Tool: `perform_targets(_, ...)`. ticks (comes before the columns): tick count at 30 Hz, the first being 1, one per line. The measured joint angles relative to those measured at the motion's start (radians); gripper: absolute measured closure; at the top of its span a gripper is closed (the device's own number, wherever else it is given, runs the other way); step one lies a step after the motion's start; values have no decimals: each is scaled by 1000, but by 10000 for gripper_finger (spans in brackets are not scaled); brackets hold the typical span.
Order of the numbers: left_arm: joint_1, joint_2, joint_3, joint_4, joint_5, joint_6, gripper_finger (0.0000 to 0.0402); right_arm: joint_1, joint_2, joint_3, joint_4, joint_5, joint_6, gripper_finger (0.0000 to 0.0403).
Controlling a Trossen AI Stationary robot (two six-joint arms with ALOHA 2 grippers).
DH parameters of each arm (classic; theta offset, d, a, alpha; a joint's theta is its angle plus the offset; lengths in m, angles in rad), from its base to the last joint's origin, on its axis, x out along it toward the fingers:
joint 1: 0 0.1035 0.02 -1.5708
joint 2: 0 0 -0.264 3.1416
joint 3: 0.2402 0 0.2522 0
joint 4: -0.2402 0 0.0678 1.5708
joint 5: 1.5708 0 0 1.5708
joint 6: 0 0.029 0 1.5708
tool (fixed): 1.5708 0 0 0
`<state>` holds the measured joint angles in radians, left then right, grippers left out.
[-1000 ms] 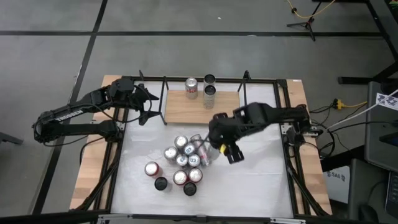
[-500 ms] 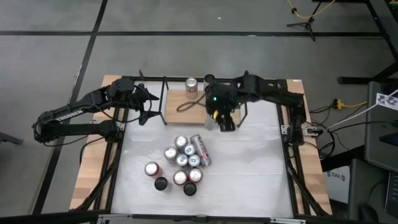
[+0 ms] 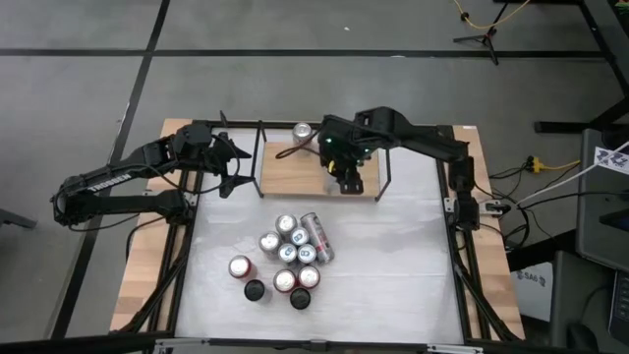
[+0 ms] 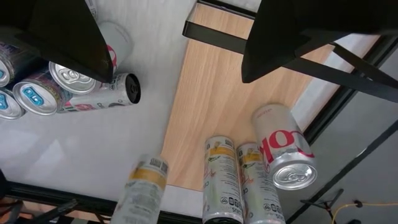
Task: Place canned beverage on shelf
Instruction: Put the white yellow soda can onto the shelf aligned with the other white yellow soda cans
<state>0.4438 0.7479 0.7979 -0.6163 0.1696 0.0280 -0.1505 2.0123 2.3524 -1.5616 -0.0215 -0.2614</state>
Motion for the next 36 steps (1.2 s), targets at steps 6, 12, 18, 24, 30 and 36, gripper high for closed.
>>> perform_targets(6,0,0,0,0,0,0,53,-2,38,0,5,19,-13,141)
perform_targets(12,0,0,0,0,0,0,53,-12,40,-33,53,20,-34,141)
perform_targets(18,0,0,0,0,0,0,53,-50,38,-58,71,4,-33,141)
perform_targets(24,0,0,0,0,0,0,53,-69,38,-106,90,-15,-33,141)
perform_targets(30,0,0,0,0,0,0,53,-68,38,-152,137,-17,-41,141)
perform_targets(36,0,0,0,0,0,0,53,-68,38,-208,160,25,-43,141)
